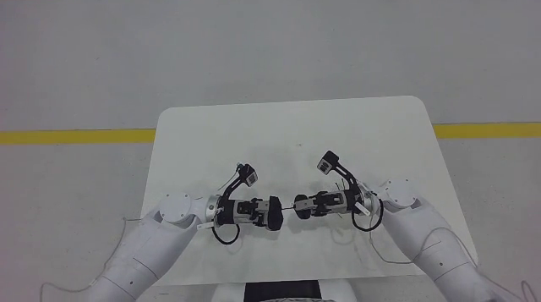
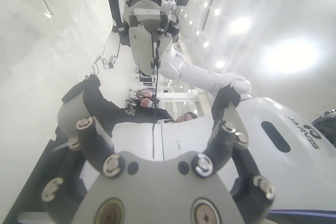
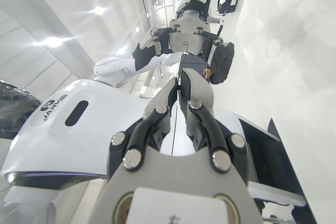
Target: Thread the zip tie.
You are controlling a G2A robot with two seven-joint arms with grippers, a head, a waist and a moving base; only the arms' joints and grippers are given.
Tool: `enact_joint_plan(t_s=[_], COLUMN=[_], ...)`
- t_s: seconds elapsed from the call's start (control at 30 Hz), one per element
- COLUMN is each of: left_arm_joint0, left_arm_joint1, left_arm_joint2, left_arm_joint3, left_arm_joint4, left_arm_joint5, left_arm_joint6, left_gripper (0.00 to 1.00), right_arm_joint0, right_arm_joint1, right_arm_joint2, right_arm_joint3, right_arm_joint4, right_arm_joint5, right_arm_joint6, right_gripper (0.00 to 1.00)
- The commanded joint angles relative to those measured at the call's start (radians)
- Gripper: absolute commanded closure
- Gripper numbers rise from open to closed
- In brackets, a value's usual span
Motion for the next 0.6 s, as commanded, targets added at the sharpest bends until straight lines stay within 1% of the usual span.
enact_joint_plan(t_s=[0.0,0.03,0.1,0.13,0.17,0.27,0.4,0.5,0.57], left_arm_joint0=[0.000,0.000,0.003,0.003,0.002,0.004,0.005,0.010,0.010], left_arm_joint1=[0.000,0.000,-0.002,-0.003,-0.004,-0.008,-0.009,-0.008,-0.006], left_arm_joint2=[0.000,0.000,0.009,0.015,0.021,0.035,0.040,0.041,0.039], left_arm_joint3=[0.000,0.000,-0.009,-0.012,-0.016,-0.025,-0.029,-0.041,-0.046], left_arm_joint4=[0.000,0.000,0.007,0.012,0.024,0.036,0.052,0.050,0.057], left_arm_joint5=[0.000,0.000,0.008,0.014,0.017,0.027,0.031,0.022,0.009], left_arm_joint6=[0.000,0.000,0.039,0.057,0.088,0.157,0.212,0.230,0.221], left_gripper=[0.00,0.00,0.00,0.00,0.00,0.00,0.00,0.00,0.00], right_arm_joint0=[0.000,0.000,0.000,-0.002,-0.008,-0.021,-0.039,-0.049,-0.051], right_arm_joint1=[0.000,0.000,0.000,0.000,-0.001,0.000,0.001,0.001,0.000], right_arm_joint2=[0.000,0.000,0.000,0.000,0.001,0.013,0.037,0.047,0.050], right_arm_joint3=[0.000,0.000,0.000,-0.004,-0.012,-0.027,-0.035,-0.041,-0.038], right_arm_joint4=[0.000,0.000,0.000,-0.004,-0.012,-0.021,-0.026,-0.030,-0.028], right_arm_joint5=[0.000,0.000,0.000,0.001,0.000,0.000,0.000,0.000,0.000], right_arm_joint6=[0.000,0.000,0.000,-0.017,-0.048,-0.087,-0.120,-0.129,-0.124], right_gripper=[1.00,1.00,1.00,1.00,1.00,1.00,1.00,1.00,1.00])
